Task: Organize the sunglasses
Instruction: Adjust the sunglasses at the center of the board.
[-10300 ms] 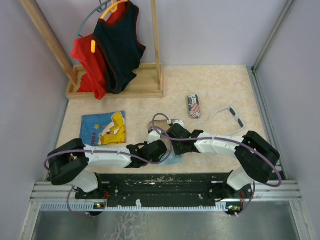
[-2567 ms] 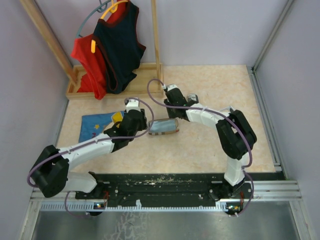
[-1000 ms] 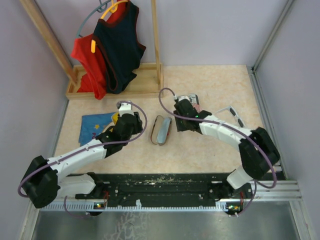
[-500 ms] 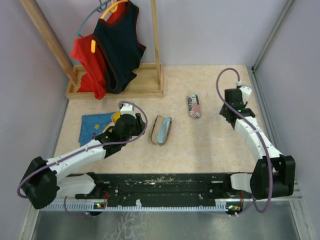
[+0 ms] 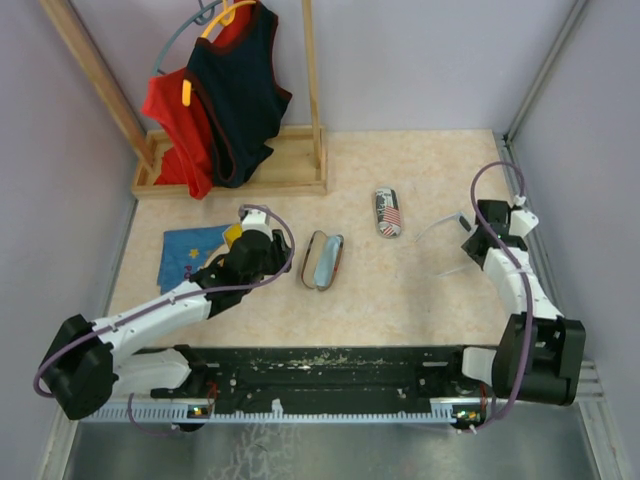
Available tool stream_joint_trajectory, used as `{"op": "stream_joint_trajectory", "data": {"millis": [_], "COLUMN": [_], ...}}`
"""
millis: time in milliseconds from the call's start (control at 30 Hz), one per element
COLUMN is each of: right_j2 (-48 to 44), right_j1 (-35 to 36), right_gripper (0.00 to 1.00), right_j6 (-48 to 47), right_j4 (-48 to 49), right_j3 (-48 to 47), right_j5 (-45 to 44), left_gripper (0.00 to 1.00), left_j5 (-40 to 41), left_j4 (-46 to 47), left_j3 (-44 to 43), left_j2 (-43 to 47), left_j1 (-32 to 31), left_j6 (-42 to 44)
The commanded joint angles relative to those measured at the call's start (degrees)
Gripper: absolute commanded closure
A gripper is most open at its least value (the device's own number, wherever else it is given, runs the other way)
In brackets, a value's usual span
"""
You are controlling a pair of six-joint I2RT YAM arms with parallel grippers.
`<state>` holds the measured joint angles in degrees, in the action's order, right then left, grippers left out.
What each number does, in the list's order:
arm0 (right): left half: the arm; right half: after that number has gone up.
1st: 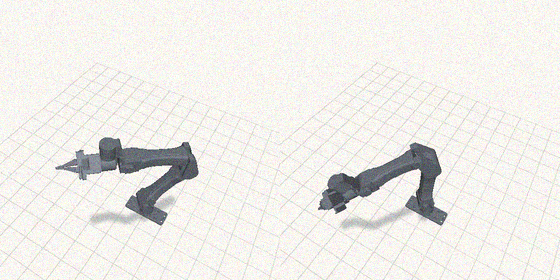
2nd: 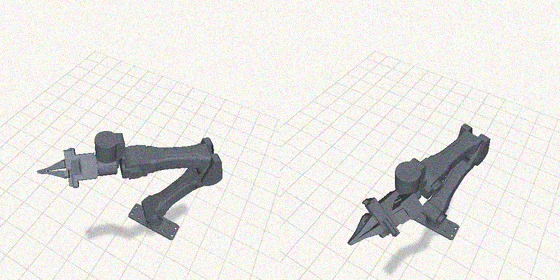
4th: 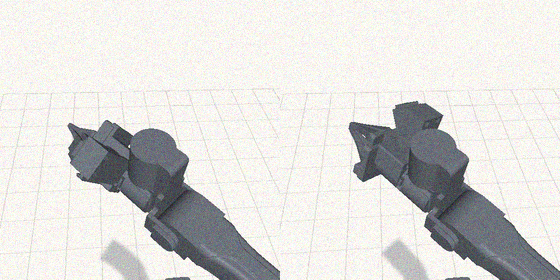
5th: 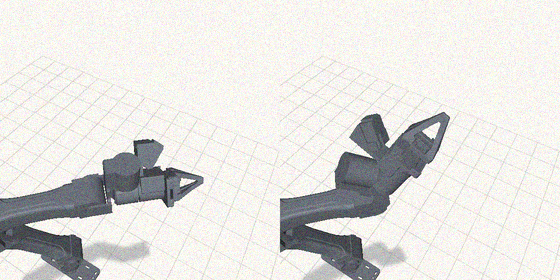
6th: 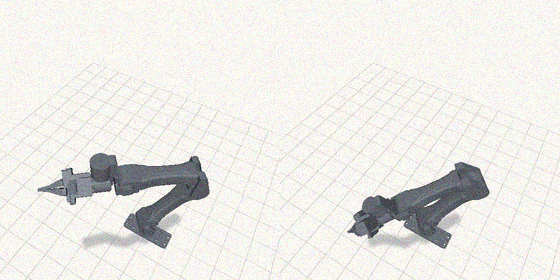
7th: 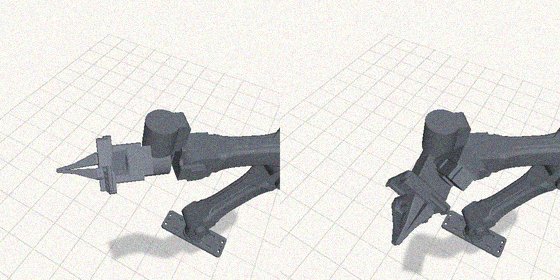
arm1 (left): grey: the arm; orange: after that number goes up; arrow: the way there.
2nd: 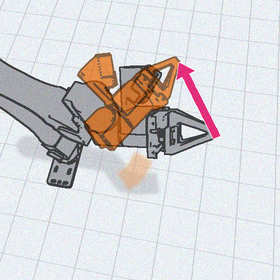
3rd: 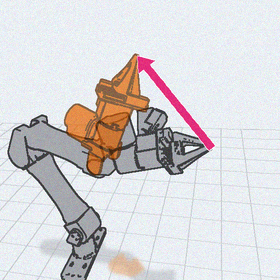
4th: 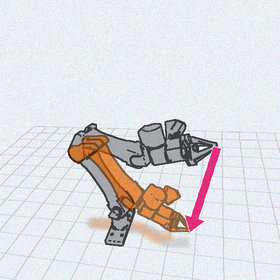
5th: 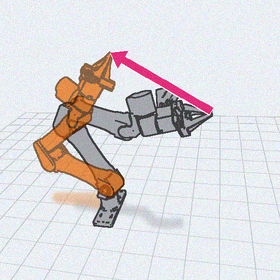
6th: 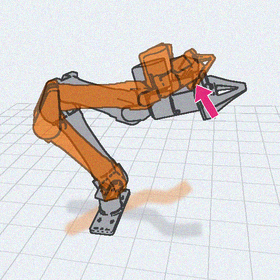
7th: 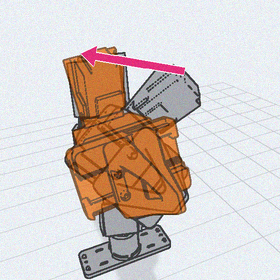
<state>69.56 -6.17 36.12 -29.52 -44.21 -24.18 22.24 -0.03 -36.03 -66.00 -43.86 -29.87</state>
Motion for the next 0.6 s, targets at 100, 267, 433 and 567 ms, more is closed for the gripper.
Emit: {"op": "stream_joint_trajectory", "data": {"millis": [100, 267, 433, 567], "right_j2": [6.1, 9.5, 8.6, 6.1], "right_j1": [-3.4, -3.6, -3.6, -3.6], "right_gripper": [0.52, 0.53, 0.63, 0.69], "right_j6": [3.2, 3.5, 4.3, 5.0], "right_j4": [5.2, 7.7, 9.1, 11.5], "right_j3": [-0.6, -1.0, 1.1, 4.6], "right_j5": [4.4, 6.4, 8.5, 13.7], "left_gripper": [0.46, 0.46, 0.46, 0.46], "left_j5": [-0.5, -0.6, 0.1, -0.1], "left_j4": [1.3, 1.2, 1.0, 1.0], "left_j3": [0.5, 0.6, 0.7, 0.6], "left_j2": [2.1, 2.1, 2.5, 2.5], "left_j1": [0.4, 0.4, 0.4, 0.4], "left_j6": [-0.1, 0.0, 0.0, -0.1]}}
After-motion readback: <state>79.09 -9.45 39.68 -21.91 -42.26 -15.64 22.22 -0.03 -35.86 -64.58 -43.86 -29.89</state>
